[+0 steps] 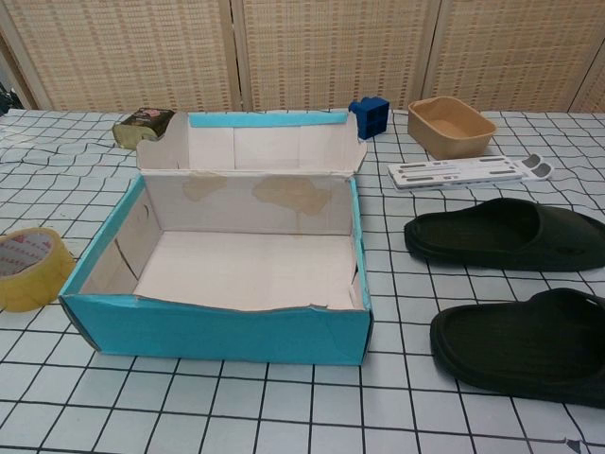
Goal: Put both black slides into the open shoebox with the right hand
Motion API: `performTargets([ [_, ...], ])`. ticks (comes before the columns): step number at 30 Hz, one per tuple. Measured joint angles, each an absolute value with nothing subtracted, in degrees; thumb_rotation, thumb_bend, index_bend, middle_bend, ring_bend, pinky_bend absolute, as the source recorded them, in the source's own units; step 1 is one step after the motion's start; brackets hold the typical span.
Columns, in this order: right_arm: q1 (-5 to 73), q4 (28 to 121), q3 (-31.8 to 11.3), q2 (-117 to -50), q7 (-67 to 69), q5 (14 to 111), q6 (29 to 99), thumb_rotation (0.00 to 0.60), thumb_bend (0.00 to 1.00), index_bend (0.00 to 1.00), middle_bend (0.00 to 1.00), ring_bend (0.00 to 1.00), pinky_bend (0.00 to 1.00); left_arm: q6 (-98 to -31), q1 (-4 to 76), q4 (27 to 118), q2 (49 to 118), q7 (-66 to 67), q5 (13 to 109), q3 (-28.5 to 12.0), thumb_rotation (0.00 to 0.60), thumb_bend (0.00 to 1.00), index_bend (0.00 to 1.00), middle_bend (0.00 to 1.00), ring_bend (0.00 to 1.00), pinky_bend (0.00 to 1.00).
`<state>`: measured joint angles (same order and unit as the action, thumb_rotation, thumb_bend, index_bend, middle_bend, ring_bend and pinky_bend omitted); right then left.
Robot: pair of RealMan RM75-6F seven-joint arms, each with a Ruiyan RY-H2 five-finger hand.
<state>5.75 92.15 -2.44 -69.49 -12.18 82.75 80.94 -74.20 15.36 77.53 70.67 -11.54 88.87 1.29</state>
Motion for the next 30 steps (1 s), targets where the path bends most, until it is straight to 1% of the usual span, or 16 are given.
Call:
performTargets([
  [12,5.4,91.8,-2.0,-69.6,-11.1,84.2,81.9,0.6,0.15,0.21,0.21,0.05,0.08,-74.6,15.2,78.0,70.5,-11.2,88.9,1.3,0.6,0.73,0.46,0.59,0.64,0.57],
  [16,5.6,93.1,-0.4,-67.5,-6.4,86.9,81.0,0.6,0.11,0.2,0.21,0.05,0.08,-73.4,15.4,77.2,70.7,-11.6,88.0,1.1,0.6,0.73,0.46,0.59,0.64,0.57],
  [19,6.1,94.4,1.4,-64.7,-2.9,88.8,78.7,0.6,0.06,0.19,0.21,0.05,0.08,-72.9,15.4,77.1,70.6,-11.9,87.5,1.0,0.6,0.73,0.46,0.59,0.64,0.57],
  [23,7.4,95.8,3.8,-61.5,-0.3,91.0,74.5,0.6,0.01,0.15,0.19,0.04,0.04,-74.7,14.8,78.1,70.1,-11.7,87.8,0.9,0.6,0.73,0.46,0.59,0.64,0.57],
  [26,9.0,96.6,5.2,-59.7,1.5,91.8,70.7,0.6,0.0,0.1,0.15,0.01,0.02,-75.3,14.5,78.6,69.8,-11.2,88.0,0.9,0.6,0.73,0.46,0.59,0.64,0.57],
  [30,11.1,96.9,6.0,-58.8,2.1,91.7,66.0,0.6,0.0,0.07,0.12,0.0,0.0,-74.3,14.6,78.6,69.9,-10.7,87.5,0.9,0.6,0.73,0.46,0.59,0.64,0.57],
])
